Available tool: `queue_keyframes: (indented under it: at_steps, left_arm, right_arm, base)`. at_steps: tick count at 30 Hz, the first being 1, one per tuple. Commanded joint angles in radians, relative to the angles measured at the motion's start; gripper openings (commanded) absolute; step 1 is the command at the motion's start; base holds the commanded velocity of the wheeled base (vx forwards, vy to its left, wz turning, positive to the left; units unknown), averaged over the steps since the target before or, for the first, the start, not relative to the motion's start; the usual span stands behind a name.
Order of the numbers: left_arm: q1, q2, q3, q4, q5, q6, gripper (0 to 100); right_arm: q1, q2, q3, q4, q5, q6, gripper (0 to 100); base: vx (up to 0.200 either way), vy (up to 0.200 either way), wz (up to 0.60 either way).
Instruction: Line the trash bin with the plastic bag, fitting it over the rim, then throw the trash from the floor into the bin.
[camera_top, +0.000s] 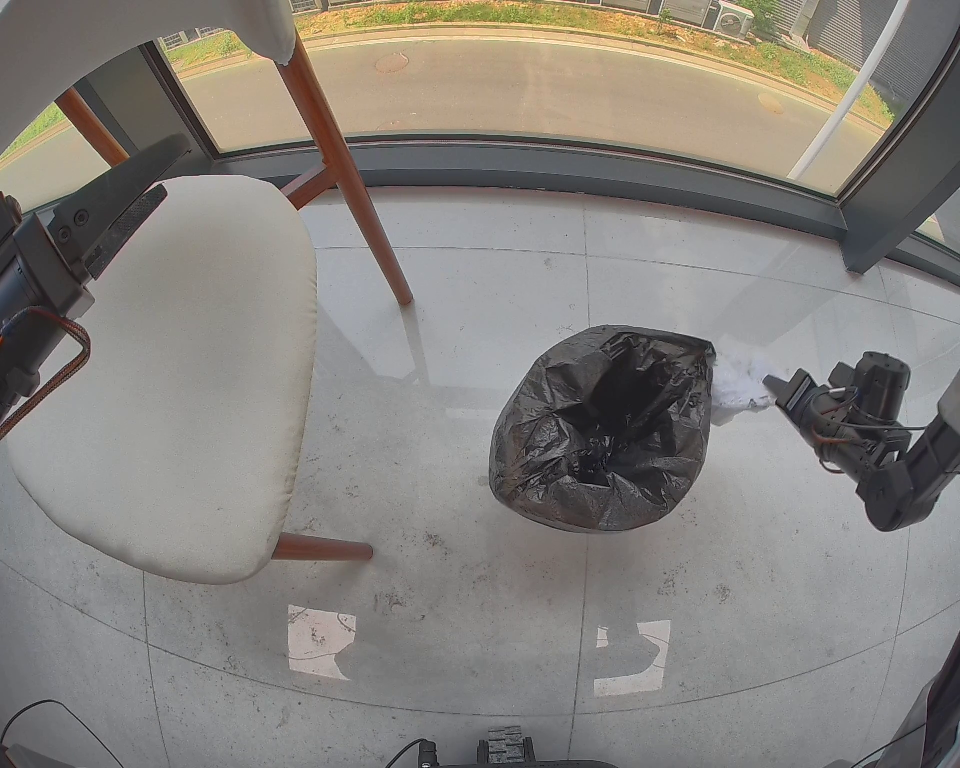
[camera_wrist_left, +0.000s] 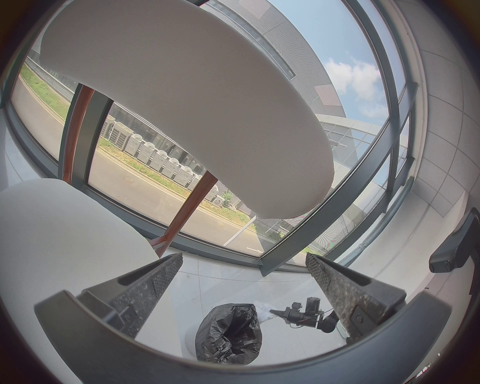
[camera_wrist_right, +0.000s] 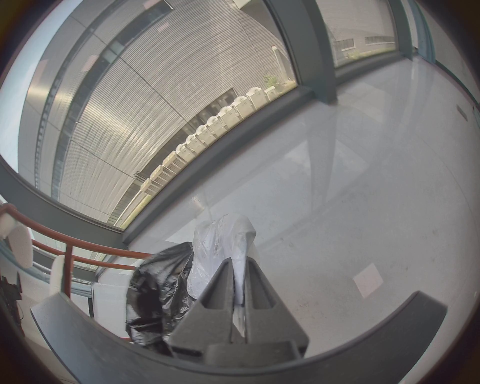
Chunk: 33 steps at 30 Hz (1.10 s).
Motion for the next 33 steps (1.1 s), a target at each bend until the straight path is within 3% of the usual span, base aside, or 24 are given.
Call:
queue_keyframes:
  at_steps: [1, 6, 7, 8, 10, 19, 23, 25, 29, 33]
  left_arm:
    - [0.001, -0.006, 0.004, -0.002, -0.006, 0.000, 100]
    - [0.001, -0.006, 0.002, 0.000, -0.006, -0.002, 100]
    - [0.001, -0.006, 0.002, 0.000, -0.006, -0.002, 100]
    - [0.001, -0.004, 0.000, 0.000, -0.006, -0.003, 100]
    - [0.001, -0.004, -0.003, 0.000, -0.004, -0.003, 100]
    - [0.001, -0.004, -0.003, 0.000, -0.004, -0.002, 100]
    - [0.001, -0.004, -0.003, -0.002, -0.006, -0.002, 100]
    - [0.001, -0.004, -0.001, -0.002, -0.006, 0.000, 100]
    - [0.001, -0.004, -0.001, -0.002, -0.006, -0.002, 100]
    - [0.001, -0.004, -0.001, -0.002, -0.006, -0.002, 100]
  right_arm:
    - [0.058, -0.342, 0.046, 0.140, 0.034, -0.022, 0]
    - [0.204, -0.499, 0.063, 0.326, 0.079, 0.027, 0]
    - [0.204, -0.499, 0.063, 0.326, 0.079, 0.027, 0]
    - [0.261, -0.514, 0.066, 0.360, 0.082, 0.050, 0]
    - [0.299, -0.511, 0.067, 0.363, 0.080, 0.065, 0]
    - [0.338, -0.434, 0.067, 0.349, 0.077, 0.073, 0]
    - [0.391, -0.374, 0.077, 0.291, 0.071, 0.080, 0]
    - [0.408, -0.354, 0.092, 0.257, 0.073, 0.090, 0]
    - [0.485, -0.242, 0.130, 0.034, 0.053, 0.125, 0]
    - [0.497, -0.031, 0.113, -0.332, -0.076, 0.122, 0]
  base:
    - [0.000, 0.000, 0.00]
    - [0.000, -0.040, 0.00]
    - [0.000, -0.200, 0.00]
    - [0.000, -0.200, 0.00]
    - [0.000, -0.200, 0.00]
    - [0.000, -0.200, 0.00]
    - [0.000, -0.200, 0.00]
    - [0.000, 0.000, 0.00]
    - [0.000, 0.000, 0.00]
    - [0.000, 0.000, 0.00]
